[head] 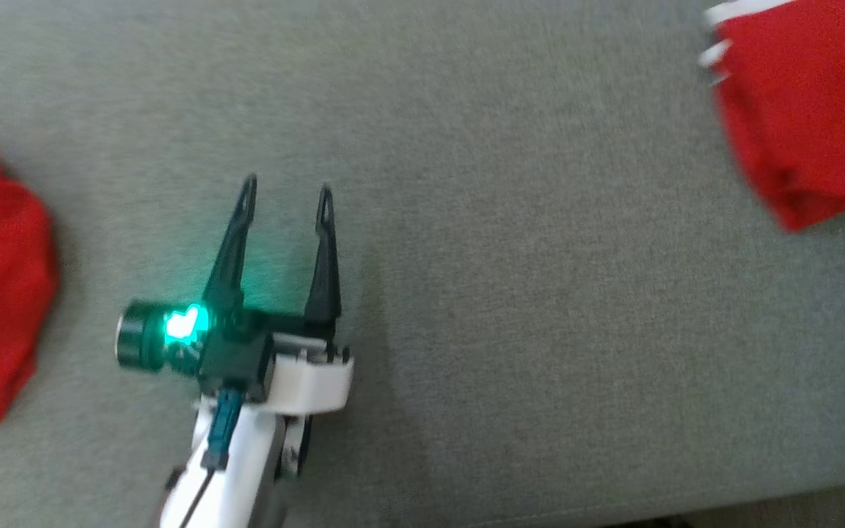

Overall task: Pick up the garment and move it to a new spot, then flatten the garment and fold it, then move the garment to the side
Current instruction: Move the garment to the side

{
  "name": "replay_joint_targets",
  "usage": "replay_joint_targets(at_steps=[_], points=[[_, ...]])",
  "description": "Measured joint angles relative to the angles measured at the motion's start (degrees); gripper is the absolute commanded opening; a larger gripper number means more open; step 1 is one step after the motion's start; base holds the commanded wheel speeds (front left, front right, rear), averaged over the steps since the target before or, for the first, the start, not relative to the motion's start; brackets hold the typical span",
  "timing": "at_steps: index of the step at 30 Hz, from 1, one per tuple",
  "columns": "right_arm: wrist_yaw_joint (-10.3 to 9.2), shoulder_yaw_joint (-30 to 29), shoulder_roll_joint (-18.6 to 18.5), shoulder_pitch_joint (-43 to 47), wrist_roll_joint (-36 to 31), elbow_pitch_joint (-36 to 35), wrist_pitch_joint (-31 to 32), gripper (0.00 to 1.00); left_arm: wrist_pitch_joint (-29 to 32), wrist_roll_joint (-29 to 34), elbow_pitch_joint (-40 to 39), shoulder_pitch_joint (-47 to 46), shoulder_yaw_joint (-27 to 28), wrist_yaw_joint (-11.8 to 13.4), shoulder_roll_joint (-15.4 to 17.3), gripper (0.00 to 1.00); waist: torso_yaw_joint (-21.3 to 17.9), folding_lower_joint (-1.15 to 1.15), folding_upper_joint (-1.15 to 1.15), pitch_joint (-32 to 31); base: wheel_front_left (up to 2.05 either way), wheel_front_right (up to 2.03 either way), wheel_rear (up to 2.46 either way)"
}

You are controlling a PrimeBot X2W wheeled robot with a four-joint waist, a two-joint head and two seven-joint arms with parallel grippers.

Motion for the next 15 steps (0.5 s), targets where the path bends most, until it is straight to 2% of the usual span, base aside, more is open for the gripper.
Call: replay_joint_targets(at_steps=[7, 8, 9, 10, 12, 15], points=[[0.0, -9.0, -7.6, -1.3, -2.8, -0.4, 0.1, 0.0, -0.1, 1.0, 0.0, -6.4, -0.7, -1.0, -0.1, 1.0, -2.1, 0.0, 0.0, 6.8, 0.0, 0.0, 0.0], [-0.01, -10.5, -8.3, -1.4, -3.7, -0.8, 0.1, 0.22, -0.1, 1.0, -0.3, -7.0, -0.8, -1.0, -0.1, 1.0, -2.1, -0.01, 0.0, 7.5, 0.0, 0.0, 0.0], [-0.01, -12.1, -8.8, -1.4, -5.1, -1.0, 0.1, 0.96, -0.2, 1.0, -0.7, -7.4, -0.9, -1.0, -0.1, 1.0, -2.1, -0.01, 0.0, 8.1, 0.0, 0.0, 0.0], [0.0, -13.5, -9.1, -1.4, -6.9, -1.2, 0.1, 1.0, -0.3, 1.0, -0.9, -7.7, -0.9, -1.0, -0.1, 1.0, -2.0, 0.0, 0.0, 8.6, 0.0, 0.0, 0.0], [0.0, -16.5, -8.8, -1.4, -10.6, -1.9, 0.0, 1.0, -0.5, 0.9, -0.9, -8.0, -1.2, -1.0, -0.2, 1.0, -1.4, 0.0, 0.0, 8.8, 0.0, 0.0, 0.0], [-0.01, -18.9, -5.2, -1.3, -16.4, -4.9, -0.1, 1.0, -0.5, 0.8, 0.1, -8.1, -1.3, -0.9, -0.4, 1.0, -0.6, -0.01, 0.0, 7.8, 0.0, 0.0, 0.0]])
